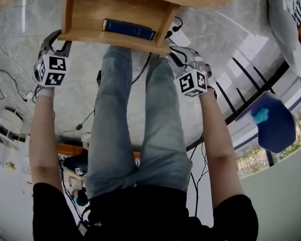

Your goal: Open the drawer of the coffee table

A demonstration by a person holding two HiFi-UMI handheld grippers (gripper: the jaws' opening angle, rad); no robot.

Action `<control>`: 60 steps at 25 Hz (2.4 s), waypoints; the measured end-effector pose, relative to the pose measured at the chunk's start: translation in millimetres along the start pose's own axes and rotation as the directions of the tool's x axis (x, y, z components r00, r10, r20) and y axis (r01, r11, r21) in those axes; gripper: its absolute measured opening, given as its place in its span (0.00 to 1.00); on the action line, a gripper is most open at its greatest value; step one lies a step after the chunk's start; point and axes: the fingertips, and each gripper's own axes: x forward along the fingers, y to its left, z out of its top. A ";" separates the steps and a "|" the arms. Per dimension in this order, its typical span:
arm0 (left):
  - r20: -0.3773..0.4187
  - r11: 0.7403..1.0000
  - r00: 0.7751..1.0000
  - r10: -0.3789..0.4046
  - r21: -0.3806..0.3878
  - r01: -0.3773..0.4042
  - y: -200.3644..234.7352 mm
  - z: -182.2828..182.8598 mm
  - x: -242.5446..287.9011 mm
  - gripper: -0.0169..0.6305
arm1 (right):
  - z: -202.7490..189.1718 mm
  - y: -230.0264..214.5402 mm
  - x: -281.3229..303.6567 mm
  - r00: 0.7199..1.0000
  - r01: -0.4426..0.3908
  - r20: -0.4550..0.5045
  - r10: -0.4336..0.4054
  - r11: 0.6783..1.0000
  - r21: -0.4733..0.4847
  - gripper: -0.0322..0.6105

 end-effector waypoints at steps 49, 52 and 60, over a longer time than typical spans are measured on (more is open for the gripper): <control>-0.042 0.965 0.997 0.061 -0.251 -0.070 -26.6 -20.0 -60.1 0.29 | 55.3 -10.5 -68.0 0.996 0.014 -0.087 -0.013 1.000 0.008 0.26; 0.037 0.946 0.995 0.093 -0.316 -0.077 -30.0 2.9 -85.8 0.23 | 76.9 -23.7 -91.8 0.998 0.050 -0.039 -0.049 0.999 0.008 0.15; 0.180 0.888 0.964 0.198 -0.450 -0.099 -46.8 57.0 -171.8 0.06 | 134.4 -34.4 -164.6 0.988 0.102 0.108 -0.106 0.994 0.040 0.05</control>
